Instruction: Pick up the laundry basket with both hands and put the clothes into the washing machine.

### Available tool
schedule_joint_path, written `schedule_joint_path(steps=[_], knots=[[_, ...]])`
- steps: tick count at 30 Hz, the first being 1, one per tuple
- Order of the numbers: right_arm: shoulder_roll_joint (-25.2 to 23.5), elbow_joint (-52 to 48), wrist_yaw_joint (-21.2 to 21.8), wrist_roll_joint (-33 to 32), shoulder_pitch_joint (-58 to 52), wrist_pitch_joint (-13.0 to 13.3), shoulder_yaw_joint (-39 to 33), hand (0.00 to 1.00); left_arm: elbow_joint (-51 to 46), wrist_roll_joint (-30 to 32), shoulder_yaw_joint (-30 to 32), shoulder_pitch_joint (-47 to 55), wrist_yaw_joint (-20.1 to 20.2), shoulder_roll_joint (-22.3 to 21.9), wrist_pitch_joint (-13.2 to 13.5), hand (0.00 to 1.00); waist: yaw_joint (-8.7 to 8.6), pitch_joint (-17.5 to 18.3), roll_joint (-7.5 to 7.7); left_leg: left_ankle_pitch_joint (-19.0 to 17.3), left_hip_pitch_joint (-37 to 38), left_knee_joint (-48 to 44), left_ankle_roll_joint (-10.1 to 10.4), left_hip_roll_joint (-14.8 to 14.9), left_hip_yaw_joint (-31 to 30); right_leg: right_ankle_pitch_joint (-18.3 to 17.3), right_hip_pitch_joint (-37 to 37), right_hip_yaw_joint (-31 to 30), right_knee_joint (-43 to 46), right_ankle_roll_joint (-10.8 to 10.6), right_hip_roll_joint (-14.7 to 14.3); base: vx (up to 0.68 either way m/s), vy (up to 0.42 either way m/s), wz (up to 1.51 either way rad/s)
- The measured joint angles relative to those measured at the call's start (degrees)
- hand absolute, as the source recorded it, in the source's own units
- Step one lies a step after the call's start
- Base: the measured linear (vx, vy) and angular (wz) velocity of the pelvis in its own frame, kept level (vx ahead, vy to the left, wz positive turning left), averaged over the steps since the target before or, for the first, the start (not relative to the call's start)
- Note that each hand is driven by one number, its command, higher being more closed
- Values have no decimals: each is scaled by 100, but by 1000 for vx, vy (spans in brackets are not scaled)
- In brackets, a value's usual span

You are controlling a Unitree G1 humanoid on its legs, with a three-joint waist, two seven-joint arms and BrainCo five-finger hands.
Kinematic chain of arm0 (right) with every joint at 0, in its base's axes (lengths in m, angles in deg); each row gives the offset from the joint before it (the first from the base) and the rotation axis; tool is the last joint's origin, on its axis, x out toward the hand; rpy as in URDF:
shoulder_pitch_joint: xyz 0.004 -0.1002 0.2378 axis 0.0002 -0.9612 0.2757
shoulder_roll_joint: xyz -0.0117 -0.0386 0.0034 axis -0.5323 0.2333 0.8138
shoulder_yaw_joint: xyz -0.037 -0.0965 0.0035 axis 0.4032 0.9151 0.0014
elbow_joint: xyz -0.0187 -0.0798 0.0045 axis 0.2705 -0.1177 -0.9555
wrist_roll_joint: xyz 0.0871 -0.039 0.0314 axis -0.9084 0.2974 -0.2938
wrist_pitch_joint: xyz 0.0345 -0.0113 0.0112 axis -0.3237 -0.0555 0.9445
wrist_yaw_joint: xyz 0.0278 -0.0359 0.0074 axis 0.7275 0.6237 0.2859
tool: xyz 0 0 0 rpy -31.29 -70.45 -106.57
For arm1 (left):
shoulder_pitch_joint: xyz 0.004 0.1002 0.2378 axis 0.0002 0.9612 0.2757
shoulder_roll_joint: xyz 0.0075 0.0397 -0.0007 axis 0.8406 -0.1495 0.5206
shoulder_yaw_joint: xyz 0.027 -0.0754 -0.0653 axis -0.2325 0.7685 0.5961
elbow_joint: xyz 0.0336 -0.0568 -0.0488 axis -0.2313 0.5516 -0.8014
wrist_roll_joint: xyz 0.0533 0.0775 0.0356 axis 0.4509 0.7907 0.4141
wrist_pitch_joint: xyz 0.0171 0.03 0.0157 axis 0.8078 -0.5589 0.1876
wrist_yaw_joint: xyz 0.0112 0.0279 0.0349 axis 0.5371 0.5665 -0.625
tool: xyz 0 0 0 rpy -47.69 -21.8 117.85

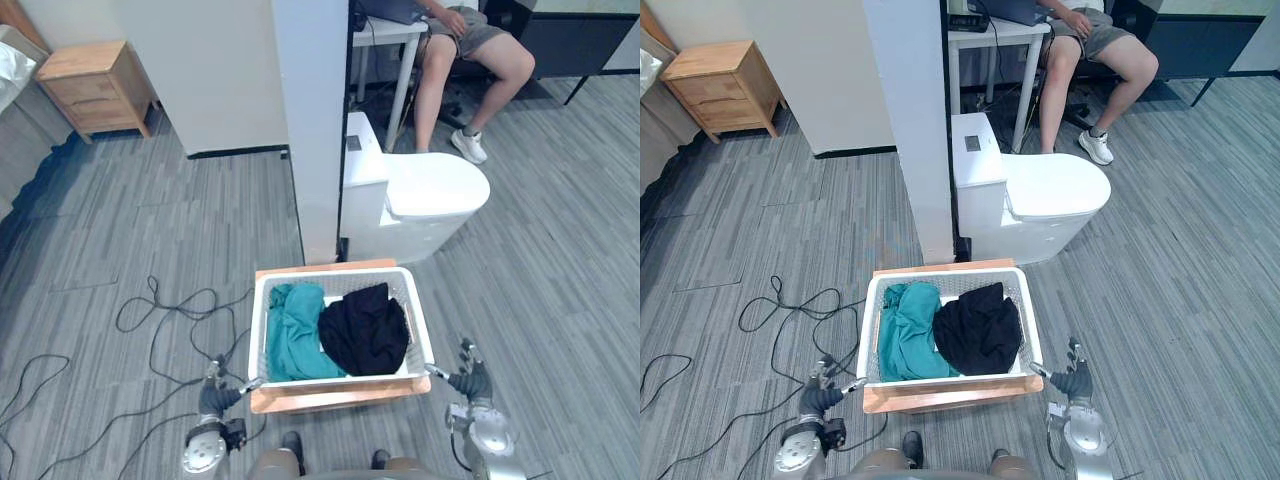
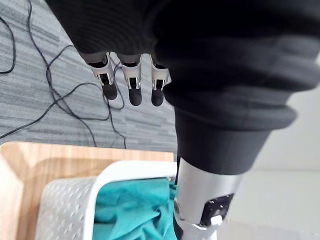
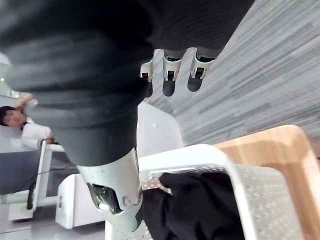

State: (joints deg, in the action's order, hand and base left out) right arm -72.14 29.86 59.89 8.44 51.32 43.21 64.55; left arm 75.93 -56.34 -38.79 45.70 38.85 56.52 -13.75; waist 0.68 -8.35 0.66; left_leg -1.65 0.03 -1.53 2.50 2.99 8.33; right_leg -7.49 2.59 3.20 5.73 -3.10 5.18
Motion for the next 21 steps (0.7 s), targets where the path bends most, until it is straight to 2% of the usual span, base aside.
schedule_joint_path(steps=[4, 7, 10, 13, 16, 19, 21], knots=[[156, 266, -7, 47, 447, -7, 182, 0, 90, 122, -66, -342, -26, 62, -20, 0, 1, 1, -7, 191, 17, 280, 8, -16, -6, 54, -109, -8, -26, -3, -20, -34, 3, -1], [329, 885, -11, 45, 1240, -26, 451, 0, 671, 381, -275, -1059, -139, 173, -37, 0, 2, -104, -78, 356, -46, 471, -20, -5, 37, 255, -218, -30, -194, -4, -83, -83, 3, -10], [394, 1505, -40, 34, 2202, -66, 657, 0, 1341, 505, -345, -2045, -256, 198, -88, 0, 1, -461, -135, 429, -505, 312, -85, 7, 96, 451, -613, -125, -172, -25, -89, -130, 37, -15], [399, 2032, -138, 24, 3191, -88, 751, 0, 1863, 504, -386, -3008, -355, 306, -170, 0, -5, -1011, -119, 426, -1025, -106, -116, 67, 146, 623, -1011, -215, -68, -24, -97, -146, 34, -11], [458, 2533, -266, -29, 4091, -101, 700, 0, 2409, 502, -478, -3836, -448, 509, -259, 0, -10, -1344, -67, 405, -1548, -471, -142, 123, 174, 644, -1544, -321, 236, -19, -125, -160, 25, -9], [460, 3024, -329, -96, 4731, -187, 496, 0, 2559, 507, -589, -4181, -531, 495, -329, 0, -6, -1598, -59, 403, -1673, -587, -142, 191, 264, 676, -1727, -399, 363, -28, -141, -140, 5, -17], [439, 3151, -407, -206, 4871, -221, 335, 0, 2569, 512, -699, -4315, -616, 447, -372, 0, 4, -1606, -65, 400, -1851, -674, -147, 208, 268, 676, -1906, -442, 453, -28, -148, -81, 13, -5]])
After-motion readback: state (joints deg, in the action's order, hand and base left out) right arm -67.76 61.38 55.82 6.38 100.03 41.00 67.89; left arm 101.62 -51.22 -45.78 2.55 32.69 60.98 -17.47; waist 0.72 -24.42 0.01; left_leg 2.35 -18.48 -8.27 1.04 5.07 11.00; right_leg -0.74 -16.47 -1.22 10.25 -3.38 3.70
